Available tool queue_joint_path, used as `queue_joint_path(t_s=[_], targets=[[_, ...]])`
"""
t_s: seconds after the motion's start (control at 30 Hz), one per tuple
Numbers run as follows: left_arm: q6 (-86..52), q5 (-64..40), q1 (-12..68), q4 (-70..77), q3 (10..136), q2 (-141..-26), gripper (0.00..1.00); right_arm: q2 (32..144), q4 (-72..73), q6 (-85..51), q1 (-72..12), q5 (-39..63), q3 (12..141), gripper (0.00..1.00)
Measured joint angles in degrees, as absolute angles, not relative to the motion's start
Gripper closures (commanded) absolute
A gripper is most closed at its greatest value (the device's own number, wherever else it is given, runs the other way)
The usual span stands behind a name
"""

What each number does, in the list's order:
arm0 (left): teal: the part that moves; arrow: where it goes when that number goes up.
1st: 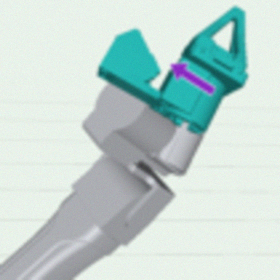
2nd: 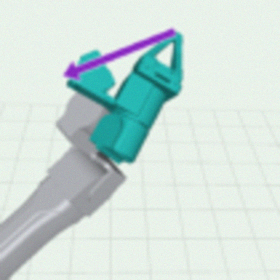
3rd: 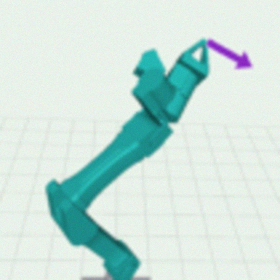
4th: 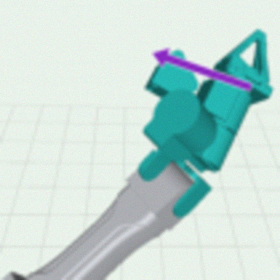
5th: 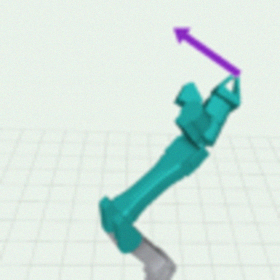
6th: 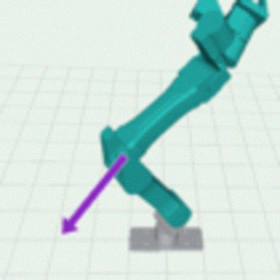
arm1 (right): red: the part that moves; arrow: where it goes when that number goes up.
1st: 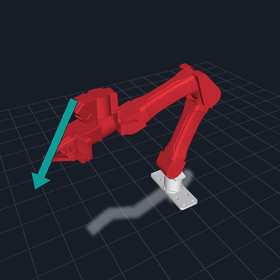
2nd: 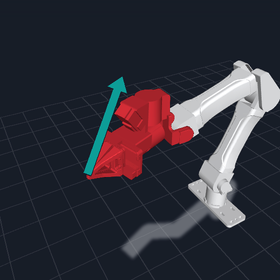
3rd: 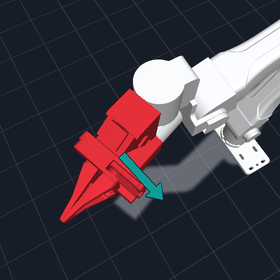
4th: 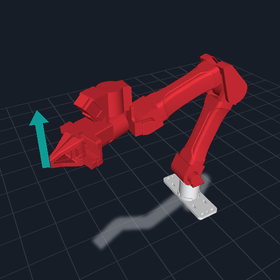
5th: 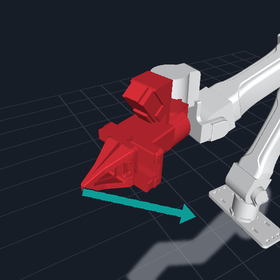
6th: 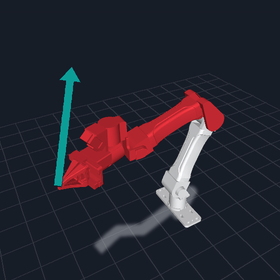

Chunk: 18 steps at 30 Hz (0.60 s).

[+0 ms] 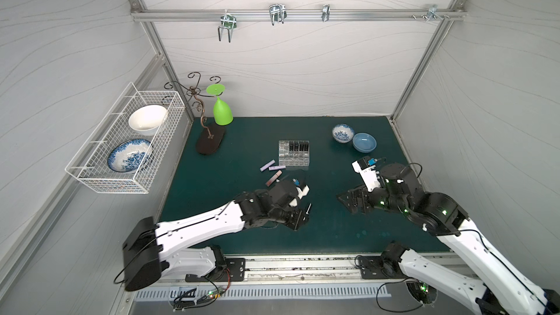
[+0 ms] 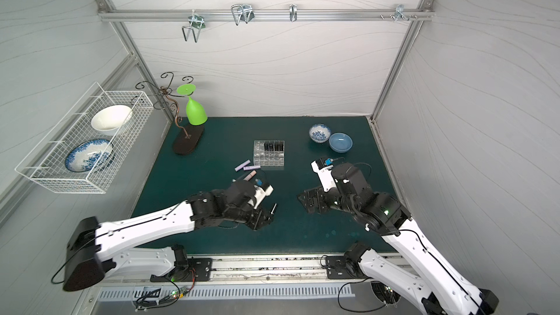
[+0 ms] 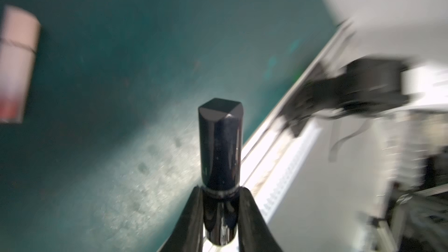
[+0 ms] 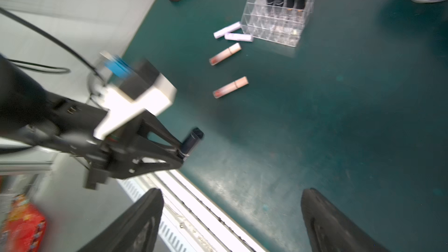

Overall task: Arrange the lipsticks in the organizer
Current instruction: Pick up the lipstick at the center of the board.

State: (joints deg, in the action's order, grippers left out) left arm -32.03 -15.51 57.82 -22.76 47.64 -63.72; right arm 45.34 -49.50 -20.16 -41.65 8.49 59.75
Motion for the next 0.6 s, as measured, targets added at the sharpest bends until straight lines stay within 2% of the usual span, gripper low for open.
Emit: queue_joint_path(t_s=[0.13, 0.37, 0.6], targets=[[-32.23, -22.44, 55.90, -20.58, 46.81, -55.59, 0.80, 49.12, -46.33, -20.12, -39.68, 19.07, 60.51, 0.06], [-32.25, -30.30, 55.75, -19.38, 45.39, -50.48, 0.80, 56.93, -40.86, -20.16, -40.53, 38.96, 65.76, 0.12], [-32.73, -32.88, 55.20, -18.87, 45.04, -49.65, 0.80, 58.70, -39.88, -19.55, -47.03, 44.53, 66.13, 0.19]])
